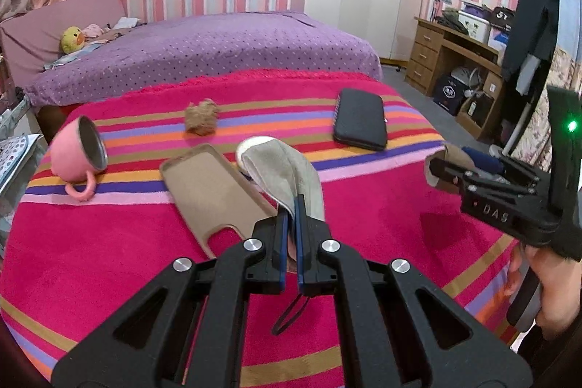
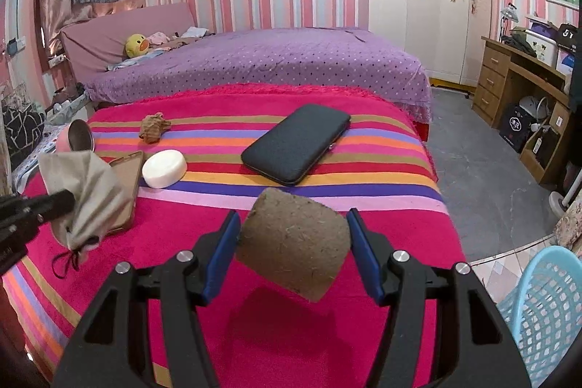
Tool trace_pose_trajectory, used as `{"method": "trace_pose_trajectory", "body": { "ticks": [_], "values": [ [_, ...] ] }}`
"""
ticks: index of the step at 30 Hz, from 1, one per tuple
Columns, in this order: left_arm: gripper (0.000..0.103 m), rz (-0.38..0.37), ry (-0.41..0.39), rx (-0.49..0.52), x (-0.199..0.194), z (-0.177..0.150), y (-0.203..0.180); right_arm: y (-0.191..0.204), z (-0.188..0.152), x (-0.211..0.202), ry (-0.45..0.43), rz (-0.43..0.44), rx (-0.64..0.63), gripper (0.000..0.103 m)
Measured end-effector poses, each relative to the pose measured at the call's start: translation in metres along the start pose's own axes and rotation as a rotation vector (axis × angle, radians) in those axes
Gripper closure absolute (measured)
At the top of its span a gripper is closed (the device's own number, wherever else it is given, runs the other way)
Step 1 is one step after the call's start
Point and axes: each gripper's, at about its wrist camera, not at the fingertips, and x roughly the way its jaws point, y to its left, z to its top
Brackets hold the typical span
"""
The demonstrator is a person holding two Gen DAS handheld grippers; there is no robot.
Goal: Collect trash
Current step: 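Carry the grey cloth and the cardboard tube over the basket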
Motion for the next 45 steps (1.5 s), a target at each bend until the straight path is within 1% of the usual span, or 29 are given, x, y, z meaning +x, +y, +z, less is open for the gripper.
{"method": "trace_pose_trajectory", "body": {
  "ticks": [4, 9, 13, 15, 18, 23, 29, 32, 36, 39, 43, 45],
  "values": [
    [0.101, -0.006, -0.005, 0.035, -0.002, -0.003, -0.019, -0.008, 0.002, -0.009, -0.015, 0.013, 0.012, 0.044],
    [0.101, -0.020, -0.017, 0.032, -0.011, 0.000, -0.041, -0.024, 0.008, -0.031, -0.052, 0.010, 0.019, 0.044],
    [0.101, -0.023, -0.055, 0.038, -0.023, 0.003, -0.069, -0.055, 0.008, -0.062, -0.095, 0.006, 0.069, 0.044],
    [0.101, -0.051, -0.069, 0.033, -0.027, 0.003, -0.088, -0.072, 0.004, -0.077, -0.101, -0.024, 0.074, 0.044],
    [0.101, -0.093, -0.071, 0.026, -0.027, 0.004, -0.116, -0.103, -0.008, -0.099, -0.102, -0.093, 0.079, 0.043],
    [0.101, -0.170, -0.074, 0.036, -0.025, 0.002, -0.174, -0.166, -0.031, -0.134, -0.094, -0.207, 0.124, 0.043],
    [0.101, -0.264, -0.042, 0.063, -0.015, -0.011, -0.248, -0.228, -0.058, -0.158, -0.077, -0.317, 0.159, 0.043],
    [0.101, -0.309, -0.013, 0.089, -0.008, -0.022, -0.285, -0.251, -0.070, -0.162, -0.060, -0.348, 0.172, 0.043],
    [0.101, -0.346, 0.028, 0.109, 0.001, -0.036, -0.320, -0.277, -0.085, -0.169, -0.053, -0.373, 0.203, 0.043],
    [0.101, -0.381, 0.054, 0.122, 0.010, -0.040, -0.350, -0.298, -0.097, -0.174, -0.055, -0.386, 0.244, 0.043],
    [0.101, -0.392, 0.059, 0.149, 0.018, -0.041, -0.382, -0.313, -0.107, -0.177, -0.054, -0.402, 0.265, 0.043],
    [0.101, -0.396, 0.061, 0.150, 0.023, -0.040, -0.390, -0.317, -0.110, -0.179, -0.052, -0.414, 0.268, 0.043]
  ]
}}
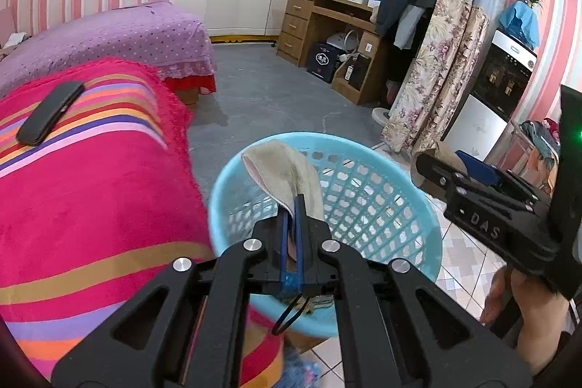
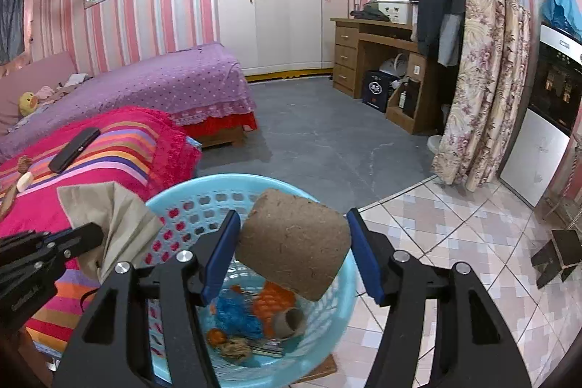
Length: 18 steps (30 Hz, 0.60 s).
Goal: Collect trash
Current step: 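Carry the grey cloth and the cardboard tube over the basket, then open the right tool to drop the cardboard tube into the basket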
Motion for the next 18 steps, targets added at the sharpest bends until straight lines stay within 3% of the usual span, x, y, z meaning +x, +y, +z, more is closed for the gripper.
{"method": "trace_pose_trajectory", "body": {
  "ticks": [5, 6, 7, 9, 18],
  "values": [
    [0.097, -0.012, 0.017, 0.018, 0.018, 0.003, -0.014, -0.012, -0.003, -0.002, -0.002, -0.011, 0.020, 0.043],
    [0.082, -0.019, 0.029, 0.014, 0.021, 0.003, -0.015, -0.013, -0.003, -0.001, -0.003, -0.013, 0.022, 0.043],
    [0.053, -0.020, 0.033, 0.007, 0.020, 0.003, -0.013, -0.013, -0.004, -0.001, -0.002, -0.013, 0.023, 0.043],
    [0.027, 0.001, 0.017, -0.009, 0.017, 0.002, -0.010, -0.014, -0.005, 0.000, 0.000, -0.016, 0.022, 0.043],
    [0.011, 0.106, -0.033, -0.003, -0.007, 0.006, 0.033, -0.014, -0.011, 0.002, -0.002, -0.009, 0.026, 0.043]
  ]
}}
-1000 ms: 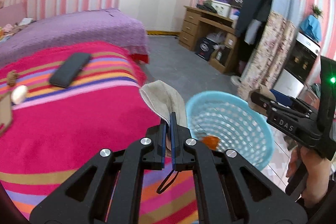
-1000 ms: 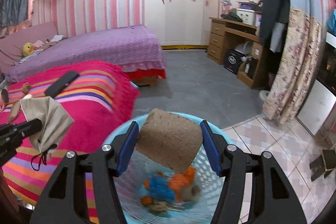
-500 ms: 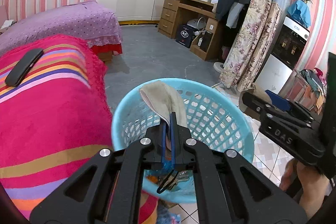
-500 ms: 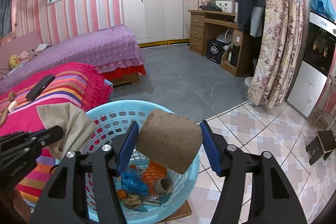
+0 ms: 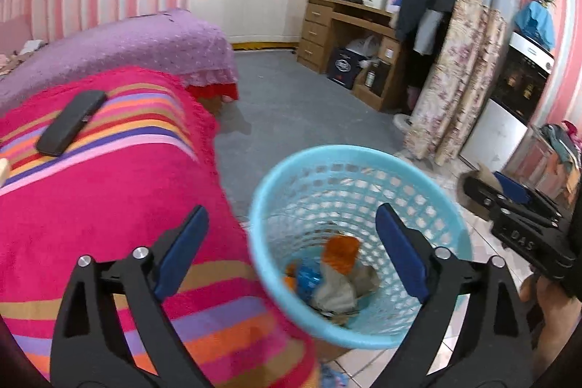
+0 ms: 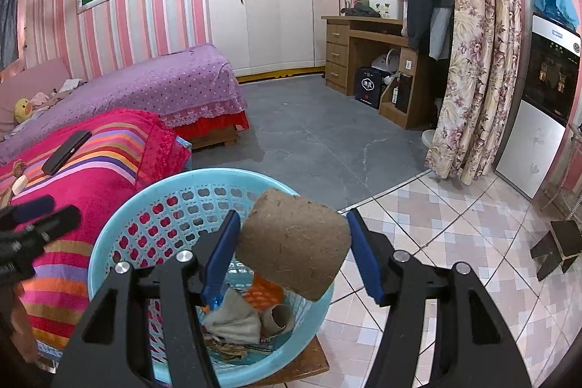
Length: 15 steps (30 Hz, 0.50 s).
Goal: Collect trash
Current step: 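Open the right tool to drop the cardboard tube into the basket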
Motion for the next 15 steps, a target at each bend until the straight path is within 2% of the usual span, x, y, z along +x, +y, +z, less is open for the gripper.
{"method": "trace_pose_trajectory", "body": {
  "ticks": [5, 11, 12, 13, 15],
  "values": [
    [0.009, 0.055, -0.006, -0.029, -0.006, 0.002, 0.027, 0.014, -0.002, 0.006, -0.004, 0.017, -0.010, 0.043],
    [0.008, 0.086, -0.018, -0.022, -0.016, -0.002, 0.040, 0.041, 0.001, 0.015, -0.019, 0.032, -0.056, 0.042],
    [0.008, 0.092, -0.020, -0.013, -0.018, -0.003, 0.041, 0.043, 0.002, 0.016, -0.023, 0.030, -0.055, 0.039],
    [0.008, 0.096, -0.022, -0.009, -0.020, -0.003, 0.042, 0.045, 0.003, 0.017, -0.027, 0.034, -0.051, 0.029],
    [0.008, 0.101, -0.030, -0.001, -0.024, -0.004, 0.044, 0.046, 0.004, 0.017, -0.032, 0.033, -0.037, 0.016]
  ]
}}
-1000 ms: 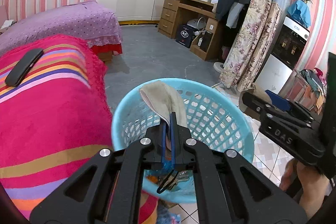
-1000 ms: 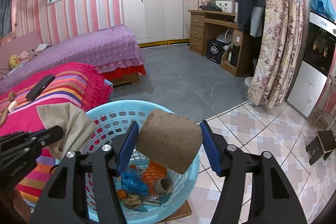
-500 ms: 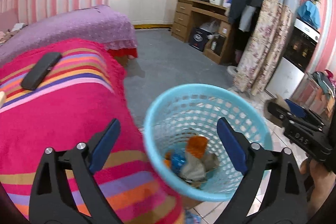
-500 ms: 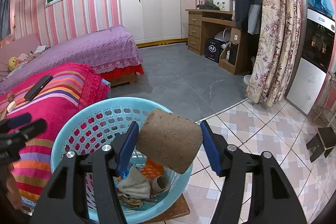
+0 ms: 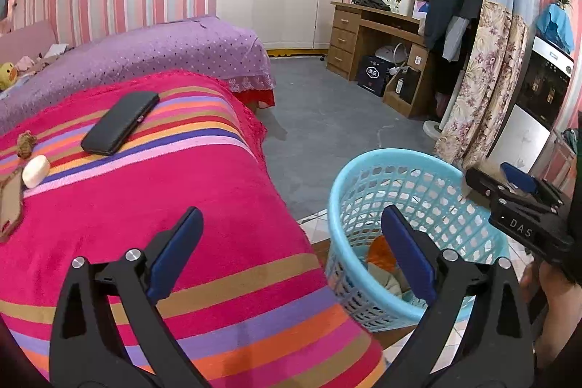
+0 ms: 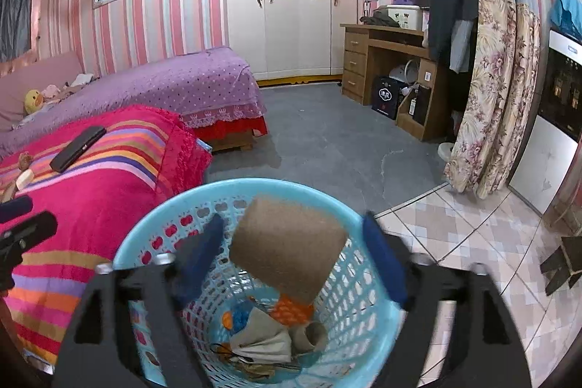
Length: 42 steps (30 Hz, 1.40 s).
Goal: Collect trash
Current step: 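Open the right tool to drop the cardboard tube into the basket, then move both open tools back over the bedspread toward the remaining trash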
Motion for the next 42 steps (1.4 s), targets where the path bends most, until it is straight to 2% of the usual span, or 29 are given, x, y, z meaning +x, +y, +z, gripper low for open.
{"method": "trace_pose_trajectory", "body": {
  "ticks": [1, 4, 11, 18, 32, 42],
  "values": [
    [0.007, 0.003, -0.004, 0.002, -0.002, 0.000, 0.002, 0.001, 0.000, -0.002, -0.009, -0.021, 0.007, 0.011],
    [0.006, 0.016, -0.017, 0.008, -0.009, 0.000, 0.009, 0.001, 0.002, -0.006, -0.012, -0.035, 0.041, 0.005],
    [0.006, 0.036, -0.019, -0.020, -0.021, 0.000, 0.037, 0.010, 0.005, -0.015, -0.009, -0.052, 0.084, 0.005],
    [0.006, 0.068, -0.027, -0.059, -0.036, 0.001, 0.079, 0.043, 0.009, -0.019, -0.012, -0.033, 0.082, 0.005],
    [0.006, 0.177, -0.028, -0.080, -0.076, 0.015, 0.189, 0.185, 0.030, -0.030, -0.041, 0.129, -0.076, 0.005],
    [0.006, 0.247, -0.010, -0.153, -0.083, 0.003, 0.284, 0.273, 0.043, -0.022, -0.042, 0.211, -0.152, 0.005]
  ]
}}
